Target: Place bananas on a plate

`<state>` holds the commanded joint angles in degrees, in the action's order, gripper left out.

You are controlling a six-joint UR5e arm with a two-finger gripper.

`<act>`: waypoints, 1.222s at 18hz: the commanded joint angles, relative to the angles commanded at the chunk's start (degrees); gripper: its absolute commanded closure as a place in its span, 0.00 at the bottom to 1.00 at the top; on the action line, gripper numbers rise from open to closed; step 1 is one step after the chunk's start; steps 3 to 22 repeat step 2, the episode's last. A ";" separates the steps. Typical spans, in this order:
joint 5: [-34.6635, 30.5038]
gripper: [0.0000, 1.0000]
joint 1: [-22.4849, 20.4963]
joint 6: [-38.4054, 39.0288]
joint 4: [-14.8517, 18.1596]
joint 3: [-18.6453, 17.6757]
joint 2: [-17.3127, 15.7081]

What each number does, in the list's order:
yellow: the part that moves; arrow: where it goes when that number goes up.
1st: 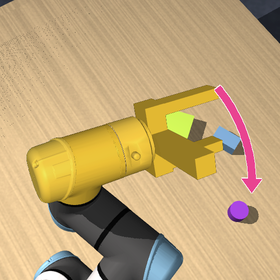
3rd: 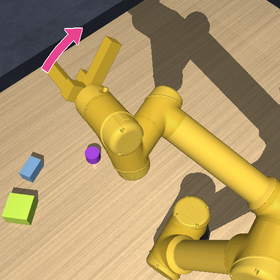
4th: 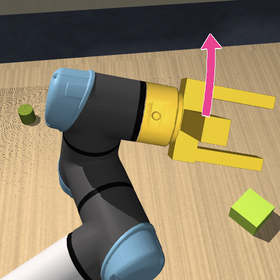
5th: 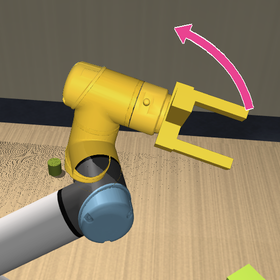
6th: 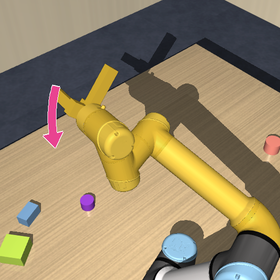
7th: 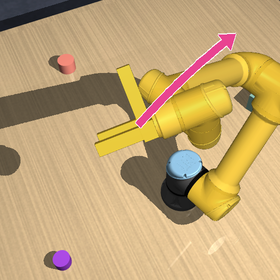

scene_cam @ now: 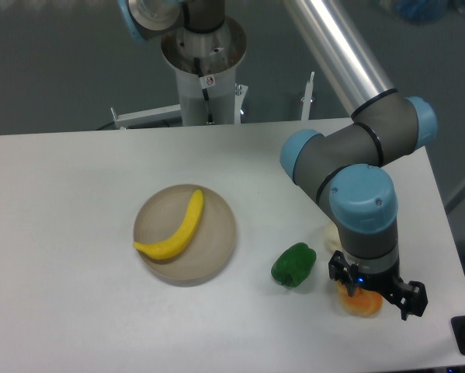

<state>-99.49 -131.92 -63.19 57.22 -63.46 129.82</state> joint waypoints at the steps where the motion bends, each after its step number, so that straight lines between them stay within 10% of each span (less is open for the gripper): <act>1: 0.00 0.00 0.00 0.00 0.00 0.00 -0.09; 22: 0.00 0.00 0.00 0.00 0.00 0.00 -0.18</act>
